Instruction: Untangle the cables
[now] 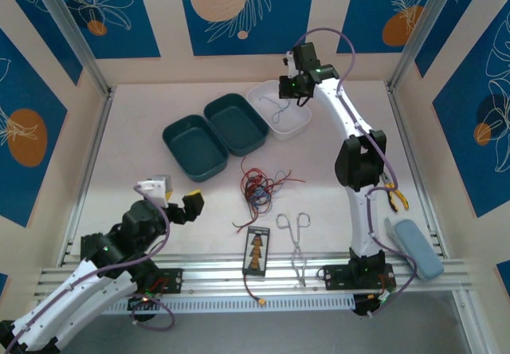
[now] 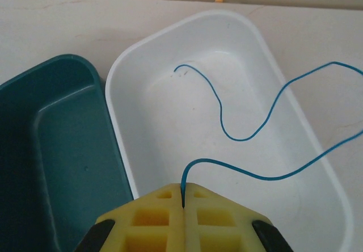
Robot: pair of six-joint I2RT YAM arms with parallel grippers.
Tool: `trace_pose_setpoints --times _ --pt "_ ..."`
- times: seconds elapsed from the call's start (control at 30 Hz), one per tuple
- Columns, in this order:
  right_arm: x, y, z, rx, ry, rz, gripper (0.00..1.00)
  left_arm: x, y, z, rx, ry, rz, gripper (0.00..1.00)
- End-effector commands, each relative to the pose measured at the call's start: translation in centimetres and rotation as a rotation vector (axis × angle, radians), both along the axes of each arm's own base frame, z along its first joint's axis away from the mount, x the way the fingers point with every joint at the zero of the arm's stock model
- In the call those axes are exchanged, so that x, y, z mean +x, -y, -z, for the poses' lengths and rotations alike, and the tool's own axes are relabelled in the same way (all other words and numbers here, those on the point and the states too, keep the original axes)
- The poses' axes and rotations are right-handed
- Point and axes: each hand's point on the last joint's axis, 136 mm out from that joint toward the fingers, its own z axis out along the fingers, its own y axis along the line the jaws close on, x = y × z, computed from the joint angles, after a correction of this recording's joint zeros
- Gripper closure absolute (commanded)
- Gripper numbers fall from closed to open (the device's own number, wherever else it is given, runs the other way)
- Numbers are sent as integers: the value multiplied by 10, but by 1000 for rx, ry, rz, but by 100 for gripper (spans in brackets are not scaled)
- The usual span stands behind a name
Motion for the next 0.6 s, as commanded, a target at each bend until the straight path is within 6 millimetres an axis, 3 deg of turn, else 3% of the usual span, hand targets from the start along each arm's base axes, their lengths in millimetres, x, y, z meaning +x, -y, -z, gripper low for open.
trace_pose_setpoints --times 0.0,0.33,0.57 --pt "-3 -16 18 18 -36 -35 100 -1 2 3 -14 -7 5 0" --pt "-16 -47 55 6 -113 -118 100 -2 3 6 -19 -17 11 0" --pt "-29 -51 77 14 -186 -123 100 -2 4 6 -21 -20 14 0"
